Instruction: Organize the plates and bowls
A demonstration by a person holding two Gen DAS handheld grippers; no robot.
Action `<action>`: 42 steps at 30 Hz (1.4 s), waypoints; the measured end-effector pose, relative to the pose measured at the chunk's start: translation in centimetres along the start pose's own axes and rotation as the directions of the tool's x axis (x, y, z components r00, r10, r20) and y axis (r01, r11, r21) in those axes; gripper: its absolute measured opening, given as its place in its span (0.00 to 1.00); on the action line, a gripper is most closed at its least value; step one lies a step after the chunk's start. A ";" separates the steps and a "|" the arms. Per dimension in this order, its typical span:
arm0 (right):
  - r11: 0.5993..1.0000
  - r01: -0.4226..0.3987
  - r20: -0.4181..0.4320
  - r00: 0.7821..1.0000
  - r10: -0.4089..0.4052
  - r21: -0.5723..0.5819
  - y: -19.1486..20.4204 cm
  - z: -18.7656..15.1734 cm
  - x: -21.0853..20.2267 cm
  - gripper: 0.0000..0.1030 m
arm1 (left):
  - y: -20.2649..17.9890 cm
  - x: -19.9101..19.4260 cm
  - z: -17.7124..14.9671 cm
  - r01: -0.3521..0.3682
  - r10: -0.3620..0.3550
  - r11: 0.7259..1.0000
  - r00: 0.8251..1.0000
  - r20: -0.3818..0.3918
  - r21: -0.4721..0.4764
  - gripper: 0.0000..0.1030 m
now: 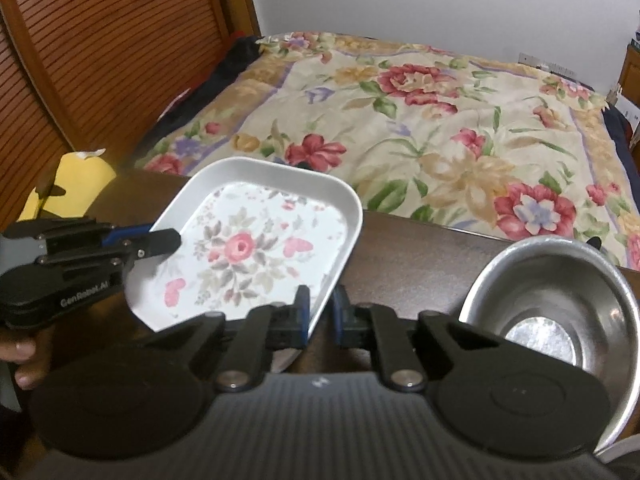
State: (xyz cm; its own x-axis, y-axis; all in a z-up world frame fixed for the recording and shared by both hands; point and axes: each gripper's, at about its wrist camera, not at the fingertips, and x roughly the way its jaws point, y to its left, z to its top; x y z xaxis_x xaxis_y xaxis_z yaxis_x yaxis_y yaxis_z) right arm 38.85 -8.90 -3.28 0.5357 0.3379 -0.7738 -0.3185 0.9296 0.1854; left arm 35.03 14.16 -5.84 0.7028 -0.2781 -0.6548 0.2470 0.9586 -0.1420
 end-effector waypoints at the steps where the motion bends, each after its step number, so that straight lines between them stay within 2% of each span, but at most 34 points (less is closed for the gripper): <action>1: 1.000 -0.008 -0.003 1.000 0.008 0.012 0.0 -0.1 -0.1 0.13 | -0.1 -0.4 0.0 0.002 -0.002 1.000 1.000 0.006 0.003 0.10; 6: 0.998 -0.050 0.032 0.998 0.049 0.033 0.0 -0.5 -1.3 0.13 | -0.1 -2.2 0.2 0.021 -0.021 1.000 0.999 0.024 -0.008 0.11; 13: 0.994 -0.100 0.095 0.991 0.095 0.053 -0.4 -1.3 -3.5 0.11 | -1.7 -5.3 -0.3 0.021 -0.023 1.000 0.998 0.061 0.023 0.11; 19: 0.993 -0.109 0.139 0.985 0.101 0.054 -0.4 -2.2 -5.8 0.09 | -3.2 -8.2 -0.7 0.005 -0.011 0.998 0.996 0.092 0.062 0.12; 33: 0.990 -0.133 0.188 0.974 0.124 0.040 -0.4 -4.3 -9.9 0.08 | -5.5 -13.3 -2.1 0.006 -0.018 0.996 0.990 0.139 0.087 0.14; 42: 0.986 -0.160 0.219 0.965 0.146 0.048 -0.2 -7.1 -11.9 0.08 | -6.3 -15.9 -4.9 0.020 -0.032 0.996 0.989 0.148 0.082 0.14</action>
State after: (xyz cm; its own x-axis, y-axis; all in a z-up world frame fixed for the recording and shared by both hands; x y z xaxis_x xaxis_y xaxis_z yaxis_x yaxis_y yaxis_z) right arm 27.01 -14.13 1.58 0.6416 0.4936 -0.5871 -0.3618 0.8697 0.3357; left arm 19.04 12.81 1.78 0.7855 -0.3146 -0.5330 0.3148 0.9445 -0.0936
